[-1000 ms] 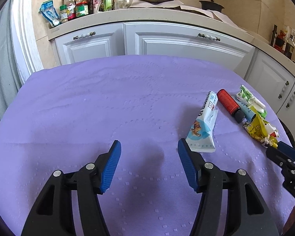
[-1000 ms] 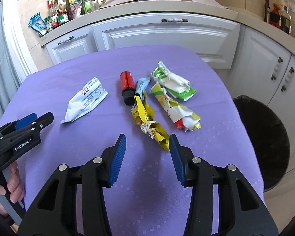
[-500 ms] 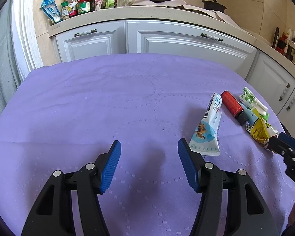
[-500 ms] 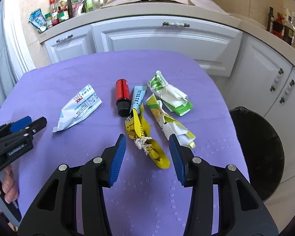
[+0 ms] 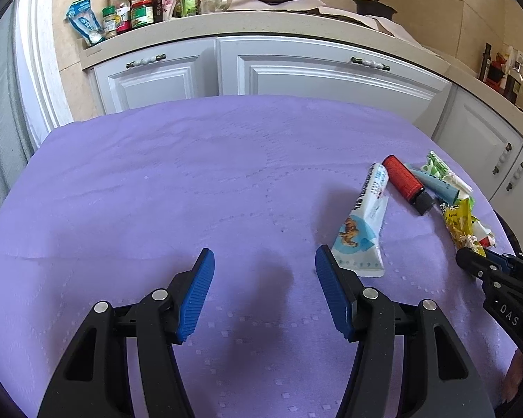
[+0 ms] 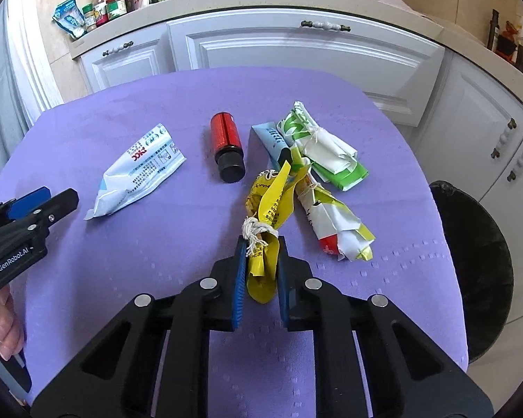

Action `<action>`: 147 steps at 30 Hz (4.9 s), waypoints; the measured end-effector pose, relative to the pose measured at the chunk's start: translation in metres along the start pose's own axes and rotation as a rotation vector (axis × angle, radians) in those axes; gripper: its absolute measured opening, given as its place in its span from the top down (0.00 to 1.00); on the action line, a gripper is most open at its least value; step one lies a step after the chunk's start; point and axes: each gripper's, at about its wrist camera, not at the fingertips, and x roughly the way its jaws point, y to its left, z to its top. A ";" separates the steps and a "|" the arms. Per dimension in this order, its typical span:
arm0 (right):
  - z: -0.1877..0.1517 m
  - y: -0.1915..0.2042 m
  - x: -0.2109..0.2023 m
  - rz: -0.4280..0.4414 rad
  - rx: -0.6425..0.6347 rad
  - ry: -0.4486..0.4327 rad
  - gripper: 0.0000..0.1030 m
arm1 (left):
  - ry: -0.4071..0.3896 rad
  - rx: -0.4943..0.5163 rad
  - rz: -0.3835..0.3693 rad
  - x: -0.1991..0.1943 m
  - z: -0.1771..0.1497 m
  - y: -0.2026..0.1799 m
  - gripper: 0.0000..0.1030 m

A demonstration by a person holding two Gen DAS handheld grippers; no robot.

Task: Collect trash
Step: 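Grasp the yellow crumpled wrapper with the right gripper while the left grasps the white tube, then carry both items over the bin and open both grippers to drop them, then move both grippers back to the table and grasp a yellow-green wrapper with the right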

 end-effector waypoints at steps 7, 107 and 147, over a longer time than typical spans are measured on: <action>-0.001 -0.002 -0.025 -0.041 0.009 -0.080 0.85 | -0.024 0.025 -0.038 -0.006 0.004 -0.013 0.40; -0.057 -0.240 -0.068 -0.391 0.413 -0.227 0.67 | -0.076 0.422 -0.363 0.009 0.006 -0.307 0.53; 0.003 -0.082 -0.039 -0.131 0.148 -0.188 0.65 | -0.038 0.067 -0.089 -0.002 0.020 -0.084 0.44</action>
